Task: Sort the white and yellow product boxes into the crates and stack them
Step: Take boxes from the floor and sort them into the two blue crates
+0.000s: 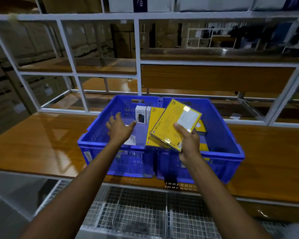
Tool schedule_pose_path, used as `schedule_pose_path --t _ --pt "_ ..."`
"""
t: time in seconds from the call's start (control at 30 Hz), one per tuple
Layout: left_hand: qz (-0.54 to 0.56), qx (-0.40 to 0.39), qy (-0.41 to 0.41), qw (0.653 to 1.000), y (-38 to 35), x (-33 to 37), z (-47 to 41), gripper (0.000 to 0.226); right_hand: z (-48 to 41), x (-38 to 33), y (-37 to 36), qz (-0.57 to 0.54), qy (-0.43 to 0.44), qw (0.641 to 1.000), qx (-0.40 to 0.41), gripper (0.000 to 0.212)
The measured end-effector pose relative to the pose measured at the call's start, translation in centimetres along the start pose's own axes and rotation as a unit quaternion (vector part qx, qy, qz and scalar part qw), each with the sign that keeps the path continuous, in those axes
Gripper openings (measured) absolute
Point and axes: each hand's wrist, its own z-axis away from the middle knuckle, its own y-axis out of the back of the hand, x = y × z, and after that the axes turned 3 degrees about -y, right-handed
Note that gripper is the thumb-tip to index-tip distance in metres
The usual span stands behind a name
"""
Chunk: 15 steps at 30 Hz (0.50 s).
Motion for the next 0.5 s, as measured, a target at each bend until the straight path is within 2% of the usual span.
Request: schedule_pose_path --t 0.07,0.1,0.17,0.2,0.27,0.37,0.5 --pt "0.074 0.014 -0.045 0.996 -1.5 1.3 1.1 0.059 -1.8 -0.5 0.8 -0.009 -0.035 0.999 -0.004 0.064" --pt "0.134 -0.008 -0.047 0.990 -2.1 2.3 1.9 0.050 -2.7 -0.7 1.3 -0.012 -0.050 0.999 -0.005 0.070" --pt "0.264 -0.123 -0.002 0.957 -3.9 4.4 3.2 0.040 -4.6 -0.9 2.3 -0.022 -0.073 0.997 -0.004 0.059" --pt "0.309 -0.187 0.028 0.932 -5.0 5.3 3.5 0.043 -5.6 -1.1 2.9 -0.033 -0.083 0.996 -0.008 0.050" --pt "0.331 -0.248 0.055 0.909 -7.0 6.9 3.8 0.052 -7.5 -1.3 3.9 -0.049 -0.110 0.993 -0.012 0.041" --pt "0.342 -0.224 0.082 0.909 -9.6 8.3 3.5 0.054 -10.3 -1.8 6.2 -0.039 -0.169 0.985 -0.022 0.040" --pt "0.229 -0.139 0.059 0.962 -12.3 8.9 2.8 0.055 -13.1 -2.8 9.0 0.075 -0.251 0.965 -0.029 0.045"
